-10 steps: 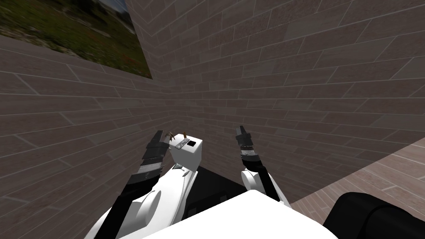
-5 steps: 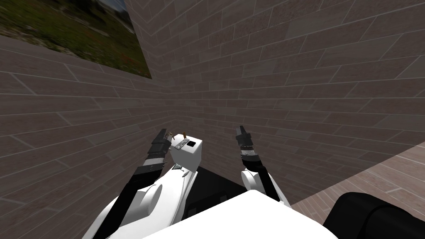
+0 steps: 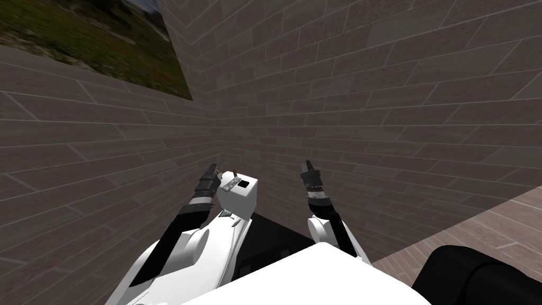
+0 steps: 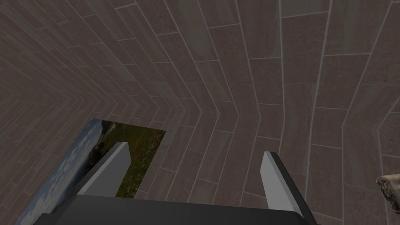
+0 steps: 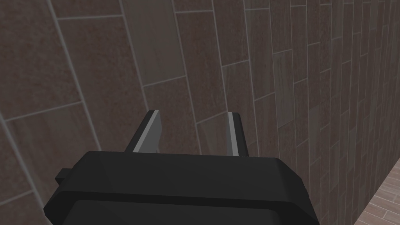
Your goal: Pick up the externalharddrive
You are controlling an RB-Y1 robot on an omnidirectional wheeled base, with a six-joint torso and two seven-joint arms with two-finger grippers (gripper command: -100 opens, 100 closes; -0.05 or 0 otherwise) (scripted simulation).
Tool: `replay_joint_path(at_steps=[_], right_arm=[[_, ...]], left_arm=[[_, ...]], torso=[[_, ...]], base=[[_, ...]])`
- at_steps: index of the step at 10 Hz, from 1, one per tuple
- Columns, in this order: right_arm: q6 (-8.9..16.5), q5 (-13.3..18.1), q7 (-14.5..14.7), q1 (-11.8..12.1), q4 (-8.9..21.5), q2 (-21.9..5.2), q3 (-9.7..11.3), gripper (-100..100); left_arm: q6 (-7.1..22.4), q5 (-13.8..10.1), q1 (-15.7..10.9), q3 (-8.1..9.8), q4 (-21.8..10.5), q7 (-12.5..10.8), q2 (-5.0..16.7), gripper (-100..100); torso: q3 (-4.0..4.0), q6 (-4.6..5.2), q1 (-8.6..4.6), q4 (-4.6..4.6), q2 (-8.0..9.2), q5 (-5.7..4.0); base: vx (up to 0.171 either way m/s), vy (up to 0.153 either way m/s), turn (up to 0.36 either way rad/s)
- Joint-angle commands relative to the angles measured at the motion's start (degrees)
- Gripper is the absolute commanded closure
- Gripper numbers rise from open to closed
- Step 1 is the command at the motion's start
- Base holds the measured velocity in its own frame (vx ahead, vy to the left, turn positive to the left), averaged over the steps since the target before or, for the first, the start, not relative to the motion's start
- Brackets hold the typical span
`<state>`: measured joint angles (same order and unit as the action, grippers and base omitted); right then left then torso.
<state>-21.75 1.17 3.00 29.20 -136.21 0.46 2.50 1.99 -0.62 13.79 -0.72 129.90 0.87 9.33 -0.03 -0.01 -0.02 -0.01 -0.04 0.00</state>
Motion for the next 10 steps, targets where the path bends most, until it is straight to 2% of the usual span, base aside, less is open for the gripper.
replay_joint_path(at_steps=[1,3,4,6,7,9,10], right_arm=[[0.00,0.00,0.00,0.00,0.00,0.00,0.00,0],[0.00,0.00,0.00,0.00,0.00,0.00,0.00,0],[0.00,0.00,0.00,0.00,0.00,0.00,0.00,0],[0.00,0.00,0.00,0.00,0.00,0.00,0.00,0],[0.00,0.00,0.00,0.00,0.00,0.00,0.00,0],[0.00,0.00,0.00,0.00,0.00,0.00,0.00,0],[0.00,0.00,0.00,0.00,0.00,0.00,0.00,0]], left_arm=[[2.86,-0.34,-2.12,0.48,-0.73,-0.48,0.57,-100],[5.17,-0.34,-2.12,0.48,-0.73,-0.48,0.57,-100],[7.41,-0.54,-4.42,0.86,-1.59,-0.85,0.88,-100],[9.81,-0.54,-4.42,0.86,-1.59,-0.85,0.88,-100],[11.90,-0.73,-6.76,1.25,-2.53,-1.18,1.15,-100],[14.54,-0.73,-6.76,1.25,-2.53,-1.18,1.15,-100],[16.10,-0.89,-9.13,1.63,-3.57,-1.49,1.38,-100]], torso=[[0.00,0.00,0.00,0.00,0.00,0.00],[-0.01,0.00,0.01,-0.01,-0.02,0.00],[0.00,0.00,0.01,0.00,0.00,0.00],[-0.01,0.00,0.00,-0.01,-0.02,0.00],[0.00,0.00,0.01,0.00,0.00,0.00],[-0.03,0.00,0.01,-0.01,-0.04,0.00],[0.00,-0.01,0.01,0.00,0.00,0.00]], base=[[0.016,-0.005,0.004],[0.010,-0.004,0.000],[0.011,-0.007,0.003],[0.012,-0.005,0.000],[0.020,-0.003,0.001],[0.013,-0.004,-0.001],[0.014,-0.007,-0.001]])
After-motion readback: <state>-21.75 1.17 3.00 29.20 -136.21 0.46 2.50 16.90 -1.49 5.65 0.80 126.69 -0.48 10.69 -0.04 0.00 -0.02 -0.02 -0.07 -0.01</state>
